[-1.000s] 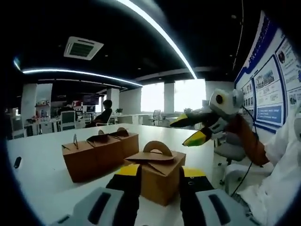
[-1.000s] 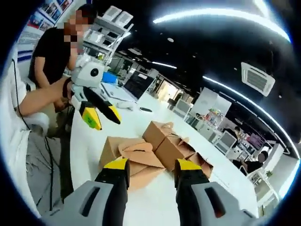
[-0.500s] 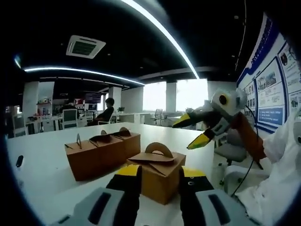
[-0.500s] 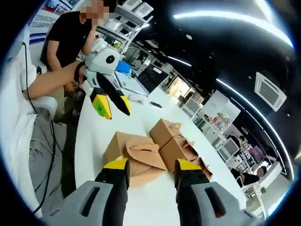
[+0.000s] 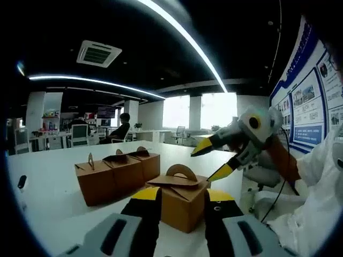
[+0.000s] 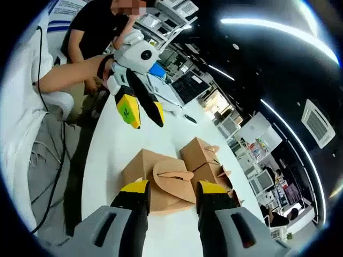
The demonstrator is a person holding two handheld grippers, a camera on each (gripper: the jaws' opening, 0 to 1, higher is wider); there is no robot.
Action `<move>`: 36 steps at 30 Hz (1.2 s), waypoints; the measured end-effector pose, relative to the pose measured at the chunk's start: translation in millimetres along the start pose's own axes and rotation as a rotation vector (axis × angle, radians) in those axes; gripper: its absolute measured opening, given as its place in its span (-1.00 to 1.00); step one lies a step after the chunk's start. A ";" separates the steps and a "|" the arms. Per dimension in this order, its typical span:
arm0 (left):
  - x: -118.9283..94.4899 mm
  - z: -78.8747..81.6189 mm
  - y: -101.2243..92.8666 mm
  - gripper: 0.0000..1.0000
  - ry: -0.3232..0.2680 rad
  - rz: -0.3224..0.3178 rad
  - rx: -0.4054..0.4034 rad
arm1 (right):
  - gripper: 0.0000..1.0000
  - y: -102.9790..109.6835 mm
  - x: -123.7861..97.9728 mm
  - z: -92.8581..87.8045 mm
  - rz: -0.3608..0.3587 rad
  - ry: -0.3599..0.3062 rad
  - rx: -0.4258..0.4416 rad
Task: Pick up one paper box from the group, open the paper box, and remove the item inside
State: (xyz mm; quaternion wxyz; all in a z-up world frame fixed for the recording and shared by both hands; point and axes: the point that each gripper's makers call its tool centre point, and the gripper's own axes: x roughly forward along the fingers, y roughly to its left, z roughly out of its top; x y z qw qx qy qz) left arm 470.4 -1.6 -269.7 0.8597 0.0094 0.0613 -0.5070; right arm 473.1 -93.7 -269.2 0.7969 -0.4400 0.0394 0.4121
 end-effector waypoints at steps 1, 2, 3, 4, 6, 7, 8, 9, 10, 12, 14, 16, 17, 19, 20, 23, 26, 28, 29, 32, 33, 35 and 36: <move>0.3 -0.2 0.0 -0.34 0.001 -0.001 0.001 | -0.30 0.7 0.1 0.3 0.000 0.002 -0.008; 0.4 -0.4 -0.3 -0.34 0.002 -0.002 0.003 | -0.32 0.1 -0.3 0.9 -0.004 0.002 -0.014; 0.6 -0.5 -0.7 -0.34 0.002 -0.003 0.004 | -0.35 -0.9 -0.7 1.8 -0.008 -0.001 -0.014; 0.9 -0.4 -1.7 -0.34 0.002 -0.005 0.005 | -0.37 -1.5 -1.1 2.8 -0.011 -0.003 -0.015; 1.5 0.3 -2.5 -0.34 -0.001 -0.007 0.006 | -0.38 -0.4 -0.9 3.5 -0.006 0.001 -0.029; 1.7 0.5 -2.8 -0.34 -0.001 -0.008 0.005 | -0.38 1.4 -0.5 3.3 0.000 0.004 -0.041; 2.2 0.6 -3.2 -0.34 -0.002 -0.008 0.005 | -0.39 2.9 0.3 3.4 0.004 0.005 -0.046; 3.0 1.2 -3.5 -0.34 -0.006 -0.008 0.003 | -0.39 4.3 0.8 3.3 0.009 0.007 -0.052; 4.2 1.4 -4.0 -0.34 -0.008 -0.008 0.002 | -0.39 5.2 1.2 3.2 0.012 0.009 -0.059; 7.7 1.1 -5.8 -0.34 -0.010 -0.010 -0.001 | -0.40 5.5 2.0 2.4 0.013 0.015 -0.075; 11.2 -0.2 -6.5 -0.34 -0.008 -0.010 -0.001 | -0.43 5.2 2.8 1.4 0.009 0.023 -0.094; 14.4 -2.0 -6.0 -0.35 -0.004 -0.009 -0.006 | -0.46 4.9 3.8 0.1 0.008 0.029 -0.104; 15.3 -2.4 -5.2 -0.35 -0.004 -0.004 -0.008 | -0.46 4.5 4.5 -0.6 0.003 0.033 -0.115; 15.6 -3.2 -5.3 -0.35 0.000 -0.002 -0.008 | -0.47 4.8 5.5 -1.3 0.003 0.039 -0.127; 15.5 -3.2 -5.5 -0.35 0.000 -0.003 -0.008 | -0.48 5.7 6.2 -1.6 0.004 0.041 -0.133; 14.3 -2.4 -6.9 -0.35 -0.003 -0.007 -0.006 | -0.55 7.9 8.2 -2.6 0.010 0.042 -0.139; 12.9 -1.9 -6.2 -0.35 -0.004 -0.005 -0.004 | -0.63 6.9 8.8 -3.2 0.004 0.045 -0.150; 12.2 -1.6 -6.6 -0.35 -0.005 -0.008 -0.002 | -0.67 8.1 9.7 -3.6 0.008 0.047 -0.158; 12.0 -1.4 -6.8 -0.35 -0.005 -0.010 -0.002 | -0.70 8.1 9.7 -3.6 0.007 0.049 -0.163; 11.6 -0.6 -7.1 -0.35 -0.008 -0.012 -0.001 | -0.71 7.5 9.2 -2.1 0.002 0.044 -0.164; 11.6 -0.5 -7.1 -0.35 -0.009 -0.012 -0.002 | -0.71 8.0 9.1 -1.7 0.004 0.041 -0.162; 11.5 -0.6 -6.9 -0.35 -0.009 -0.012 -0.003 | -0.71 9.2 9.3 -2.1 0.010 0.043 -0.160; 11.5 -0.6 -6.8 -0.35 -0.008 -0.011 -0.003 | -0.71 9.9 9.6 -2.3 0.012 0.044 -0.161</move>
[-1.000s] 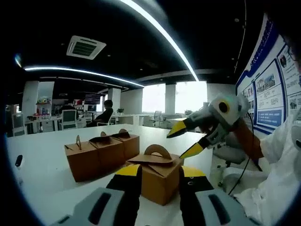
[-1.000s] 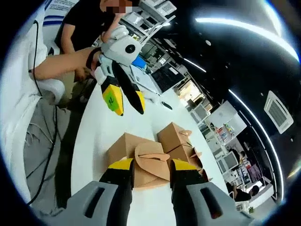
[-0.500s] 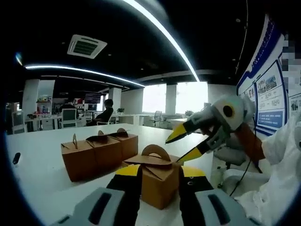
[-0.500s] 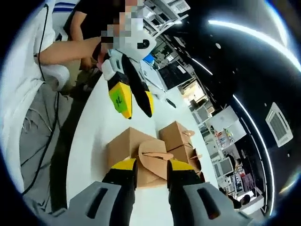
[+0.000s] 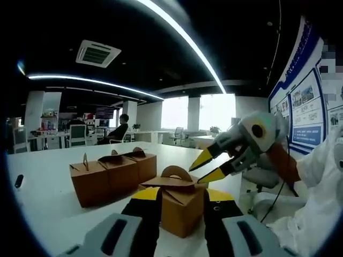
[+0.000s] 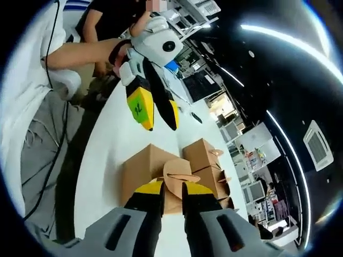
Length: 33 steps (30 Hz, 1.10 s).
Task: Pick up one paper box from the group, open the paper box, and remove the item inside
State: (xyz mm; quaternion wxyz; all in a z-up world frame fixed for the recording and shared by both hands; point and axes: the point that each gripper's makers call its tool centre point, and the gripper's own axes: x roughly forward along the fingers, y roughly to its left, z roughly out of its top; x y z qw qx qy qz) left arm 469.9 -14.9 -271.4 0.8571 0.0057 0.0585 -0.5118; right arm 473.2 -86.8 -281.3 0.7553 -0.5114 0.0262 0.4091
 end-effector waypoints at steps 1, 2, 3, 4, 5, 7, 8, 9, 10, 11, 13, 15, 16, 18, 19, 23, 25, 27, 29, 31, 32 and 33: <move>0.0 0.1 0.1 -0.35 0.000 0.000 0.001 | -0.71 1.1 0.4 -0.4 0.002 0.002 -0.001; 0.0 0.2 0.1 -0.35 0.000 -0.001 0.000 | -0.71 1.0 0.5 -0.4 0.001 0.002 0.001; 0.2 0.1 0.2 -0.35 0.000 0.000 0.000 | -0.71 1.4 0.5 -0.3 0.003 0.001 0.004; 0.3 0.0 0.3 -0.35 0.000 0.000 0.000 | -0.72 1.8 0.5 -0.1 0.004 0.000 0.008; 0.5 -0.2 -0.1 -0.35 0.000 -0.001 -0.001 | -0.75 2.4 0.3 0.3 0.007 -0.002 0.011; 1.0 -1.4 -0.9 -0.35 0.003 -0.003 0.000 | -0.84 2.6 -0.4 0.9 0.007 -0.004 0.017; 1.1 -2.0 -1.2 -0.35 0.005 -0.004 0.001 | -0.88 2.4 -0.7 1.1 0.006 -0.006 0.022; 1.1 -2.4 -1.4 -0.35 0.007 -0.005 0.001 | -0.89 2.4 -1.1 1.0 0.006 -0.005 0.020; 0.9 -2.4 -1.4 -0.35 0.007 -0.006 0.001 | -0.89 1.9 -1.3 1.0 0.005 -0.006 0.018; 0.5 -2.3 -1.1 -0.35 0.007 -0.006 0.002 | -0.89 2.0 -1.6 0.9 0.006 -0.006 0.019; -0.6 -1.2 0.4 -0.35 0.003 -0.005 0.000 | -0.89 2.3 -2.1 1.0 0.008 -0.010 0.018; -0.7 0.1 3.2 -0.35 -0.003 -0.003 -0.006 | -0.90 2.6 -1.0 0.8 0.012 -0.015 0.025; -0.4 0.4 4.4 -0.35 -0.005 0.001 -0.011 | -0.90 2.5 -0.3 1.0 0.014 -0.016 0.026; -0.6 -0.7 4.5 -0.35 -0.003 0.006 -0.010 | -0.91 2.6 0.5 1.4 0.015 -0.014 0.026; -1.1 -1.8 2.9 -0.35 -0.001 0.005 -0.008 | -0.91 3.1 0.6 2.0 0.017 -0.014 0.024; -3.5 -0.7 0.8 -0.35 -0.002 0.004 -0.002 | -0.91 3.9 1.6 4.0 0.023 -0.004 0.029; -5.1 1.7 1.7 -0.35 -0.010 0.008 -0.002 | -0.92 0.9 0.7 5.1 0.020 -0.002 0.040; -5.5 2.4 2.2 -0.35 -0.012 0.007 0.000 | -0.94 -1.8 -0.6 6.3 0.016 -0.007 0.051; -5.3 2.5 4.5 -0.35 -0.014 0.011 -0.003 | -0.94 -6.8 -2.3 7.7 0.016 -0.022 0.088; -3.7 1.0 6.3 -0.35 -0.010 0.013 -0.007 | -0.94 -9.8 -2.5 7.3 0.012 -0.026 0.100; -3.4 0.5 6.2 -0.35 -0.008 0.013 -0.006 | -0.94 -10.8 -2.5 6.9 0.012 -0.026 0.108; -3.2 0.3 6.0 -0.35 -0.006 0.012 -0.005 | -0.94 -10.8 -2.8 7.3 0.013 -0.030 0.113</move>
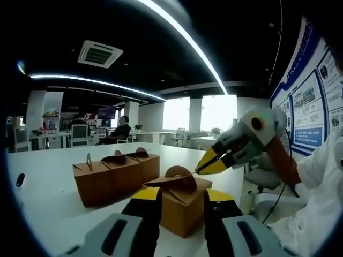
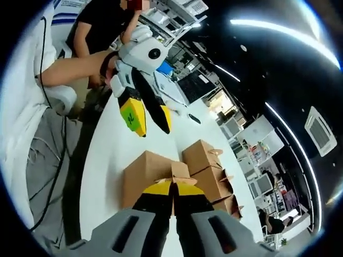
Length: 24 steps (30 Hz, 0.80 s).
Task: Pick up one paper box from the group, open the paper box, and remove the item inside
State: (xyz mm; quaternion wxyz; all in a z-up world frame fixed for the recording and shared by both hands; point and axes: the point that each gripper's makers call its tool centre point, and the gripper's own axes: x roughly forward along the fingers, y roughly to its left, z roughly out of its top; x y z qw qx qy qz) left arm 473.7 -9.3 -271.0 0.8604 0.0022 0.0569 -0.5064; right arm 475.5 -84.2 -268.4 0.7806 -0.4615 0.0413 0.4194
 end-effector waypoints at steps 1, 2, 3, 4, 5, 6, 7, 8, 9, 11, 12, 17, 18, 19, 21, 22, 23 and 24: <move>0.1 0.1 -0.5 -0.35 0.000 -0.002 0.001 | -0.94 0.1 0.1 0.6 0.001 -0.002 0.001; 0.3 0.4 -0.8 -0.35 -0.002 -0.004 0.000 | -0.94 -0.3 0.2 1.2 -0.001 -0.002 0.000; 0.5 0.6 -1.2 -0.35 -0.003 -0.004 -0.001 | -0.94 -1.0 0.2 1.7 -0.005 -0.001 0.001; 0.6 0.3 -1.8 -0.35 -0.002 -0.005 0.000 | -0.94 -1.5 0.0 2.1 -0.007 0.000 0.002; 0.7 0.0 -2.0 -0.35 -0.001 -0.005 0.001 | -0.94 -1.8 -0.3 2.7 -0.008 0.000 0.002; 0.8 -0.4 -1.8 -0.35 0.000 -0.005 0.001 | -0.94 -2.0 -0.7 3.2 -0.008 -0.002 0.002; 0.9 -0.6 -1.9 -0.35 0.001 -0.005 0.000 | -0.94 -2.1 -0.9 3.5 -0.008 -0.002 0.003; 1.0 -0.7 -2.0 -0.35 0.001 -0.005 0.001 | -0.94 -2.8 -1.4 3.6 -0.010 -0.001 0.007; 1.0 -0.7 -2.1 -0.35 0.001 -0.006 0.001 | -0.94 -3.7 -1.6 3.4 -0.011 0.000 0.008; 1.1 -0.2 -2.0 -0.35 0.000 -0.006 0.000 | -0.94 -6.4 -2.2 3.1 -0.016 0.003 0.017; 1.2 0.1 -1.8 -0.35 -0.001 -0.005 -0.001 | -0.94 -7.6 -2.4 3.3 -0.017 0.003 0.021; 1.5 -0.4 -2.0 -0.35 0.001 -0.006 0.001 | -0.94 -12.3 -2.8 5.2 -0.022 0.000 0.036; 1.4 -0.6 -2.0 -0.35 0.001 -0.007 0.001 | -0.94 -13.7 -2.6 5.4 -0.021 -0.001 0.050; 1.2 -0.6 -1.5 -0.35 0.001 -0.005 0.000 | -0.94 -14.5 -2.5 5.4 -0.020 -0.003 0.060; 0.6 -0.3 0.0 -0.35 0.000 -0.003 0.000 | -0.94 -17.1 -2.6 5.6 -0.017 -0.009 0.087; 0.0 0.2 0.9 -0.35 -0.001 -0.001 -0.001 | -0.94 -18.9 -2.8 5.6 -0.015 -0.012 0.106; -0.4 0.6 1.6 -0.35 -0.003 0.000 -0.002 | -0.94 -20.7 -2.9 6.0 -0.010 -0.016 0.125; -1.4 1.3 1.9 -0.35 -0.006 0.001 -0.003 | -0.94 -22.7 -2.8 6.2 -0.005 -0.019 0.144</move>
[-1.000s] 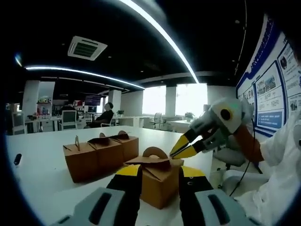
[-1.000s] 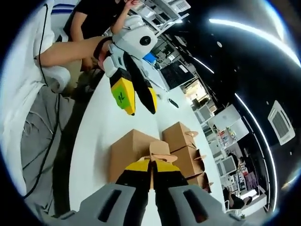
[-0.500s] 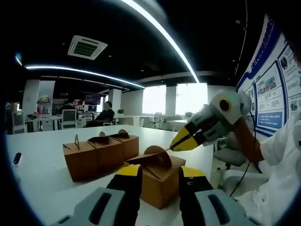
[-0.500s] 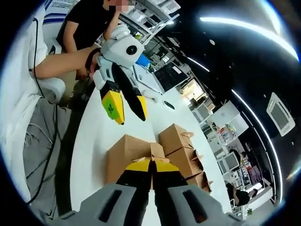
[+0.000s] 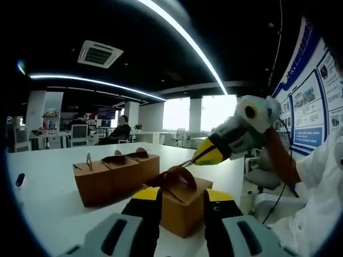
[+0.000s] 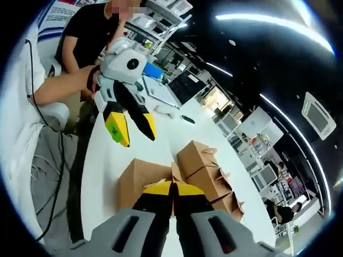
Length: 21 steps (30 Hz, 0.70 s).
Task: Pick up one paper box from the group, open the paper box, and remove the item inside
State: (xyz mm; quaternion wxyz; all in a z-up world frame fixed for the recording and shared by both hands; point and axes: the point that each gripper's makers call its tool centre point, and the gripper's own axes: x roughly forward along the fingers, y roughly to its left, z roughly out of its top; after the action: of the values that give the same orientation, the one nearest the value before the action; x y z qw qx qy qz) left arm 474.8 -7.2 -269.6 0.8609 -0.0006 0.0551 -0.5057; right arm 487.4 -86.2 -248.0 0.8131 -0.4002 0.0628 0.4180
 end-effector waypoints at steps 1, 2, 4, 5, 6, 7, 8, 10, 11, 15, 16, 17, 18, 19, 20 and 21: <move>-1.0 0.6 0.0 -0.35 -0.002 -0.001 0.000 | -0.94 -3.5 0.2 1.0 0.002 -0.005 0.036; -2.4 1.5 -0.3 -0.35 -0.005 0.000 0.001 | -0.94 -5.7 0.1 1.8 0.002 -0.008 0.049; -3.5 3.4 -0.4 -0.35 -0.010 0.003 0.003 | -0.94 -11.1 -0.4 4.6 -0.002 -0.012 0.070; -3.9 3.9 -1.1 -0.35 -0.011 0.004 0.005 | -0.94 -12.7 -0.7 5.7 -0.004 -0.010 0.077; -4.1 3.9 -1.8 -0.35 -0.011 0.004 0.007 | -0.94 -13.7 -0.7 6.7 -0.008 -0.008 0.077; -4.4 3.6 -2.3 -0.36 -0.009 0.005 0.010 | -0.94 -14.7 -0.6 7.8 -0.009 -0.008 0.076; -4.4 3.4 -2.6 -0.36 -0.009 0.005 0.011 | -0.94 -15.3 -0.1 9.3 -0.005 -0.011 0.078; -3.7 3.2 -2.0 -0.36 -0.009 0.005 0.013 | -0.94 -16.3 1.8 10.8 0.001 -0.014 0.085; -2.8 3.6 -0.7 -0.36 -0.013 0.008 0.009 | -0.94 -17.4 2.4 11.4 0.001 -0.015 0.086; 3.2 2.8 0.6 -0.38 -0.026 0.006 0.000 | -0.94 -22.8 2.2 11.6 -0.003 -0.016 0.091; 4.9 1.7 0.7 -0.39 -0.026 0.006 -0.002 | -0.94 -23.5 2.8 10.7 -0.001 -0.014 0.092; 8.5 -4.4 1.3 -0.39 -0.008 0.009 -0.001 | -0.94 -23.8 3.7 9.6 0.000 -0.011 0.093; 11.0 -11.4 2.7 -0.39 0.016 0.011 -0.013 | -0.94 -23.3 4.3 8.9 0.004 -0.008 0.091; 13.6 -17.2 5.0 -0.39 0.030 0.015 -0.024 | -0.94 -23.5 4.9 8.8 0.004 -0.007 0.092; 15.9 -22.9 7.6 -0.39 0.043 0.022 -0.039 | -0.94 -23.9 5.4 8.9 0.003 -0.008 0.092; 18.3 -26.8 8.8 -0.40 0.050 0.027 -0.039 | -0.94 -24.2 5.8 9.2 0.004 -0.009 0.090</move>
State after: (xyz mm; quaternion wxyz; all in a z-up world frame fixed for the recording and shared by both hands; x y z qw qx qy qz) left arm 488.7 -17.3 -298.5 0.8658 -0.0041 0.0867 -0.4929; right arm 506.6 -84.1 -229.9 0.8298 -0.3612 0.0788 0.4181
